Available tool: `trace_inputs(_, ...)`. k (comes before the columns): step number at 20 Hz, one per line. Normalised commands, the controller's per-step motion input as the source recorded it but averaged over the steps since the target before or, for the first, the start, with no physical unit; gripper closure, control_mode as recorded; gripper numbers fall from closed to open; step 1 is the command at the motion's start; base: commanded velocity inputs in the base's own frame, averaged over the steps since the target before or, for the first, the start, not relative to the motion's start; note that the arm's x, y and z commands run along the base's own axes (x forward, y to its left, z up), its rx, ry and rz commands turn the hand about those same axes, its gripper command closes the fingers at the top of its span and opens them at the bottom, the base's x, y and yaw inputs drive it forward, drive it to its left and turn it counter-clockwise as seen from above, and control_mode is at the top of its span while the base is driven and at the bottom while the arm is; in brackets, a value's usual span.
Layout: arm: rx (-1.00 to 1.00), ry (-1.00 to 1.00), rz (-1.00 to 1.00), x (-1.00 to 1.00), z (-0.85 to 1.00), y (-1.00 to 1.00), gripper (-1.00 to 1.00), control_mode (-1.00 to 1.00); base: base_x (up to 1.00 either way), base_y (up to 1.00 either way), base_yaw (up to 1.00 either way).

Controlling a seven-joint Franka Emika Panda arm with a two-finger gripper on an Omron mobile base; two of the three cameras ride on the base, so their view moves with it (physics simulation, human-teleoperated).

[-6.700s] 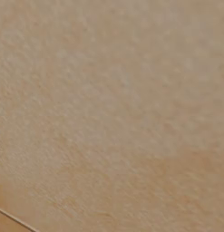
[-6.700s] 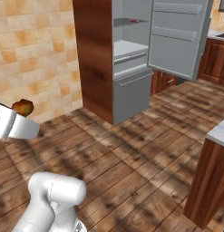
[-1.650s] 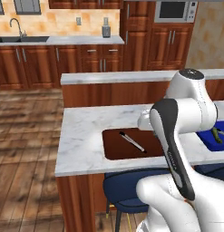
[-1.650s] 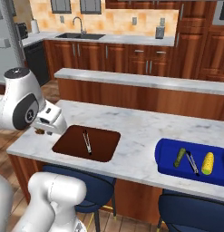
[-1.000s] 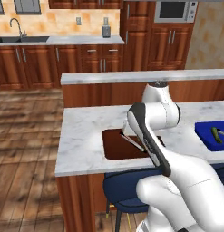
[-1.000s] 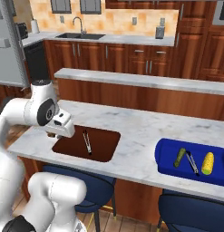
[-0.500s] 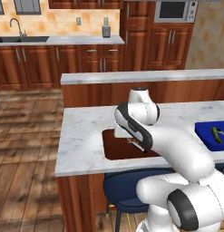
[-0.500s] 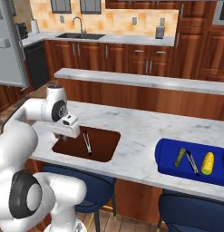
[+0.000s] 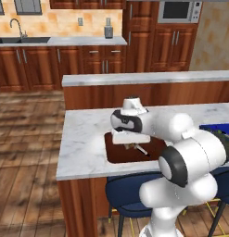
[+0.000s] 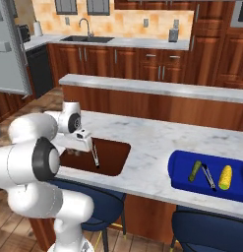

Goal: Gather the corn and squash from the fridge and place them on a tray on the dining counter. Then gather the chicken drumstick and steak from the fridge and place them on the other tray.

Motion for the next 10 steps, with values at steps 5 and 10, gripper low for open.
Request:
trace_inputs(5, -0.02, 0.09, 0.00, 0.56, -0.49, 0.05, 1.00, -1.00, 0.00, 0.00, 0.00)
trace_inputs(10, 0.00, 0.08, -0.01, 0.42, -0.41, 0.19, 1.00, -1.00, 0.00, 0.00, 0.00)
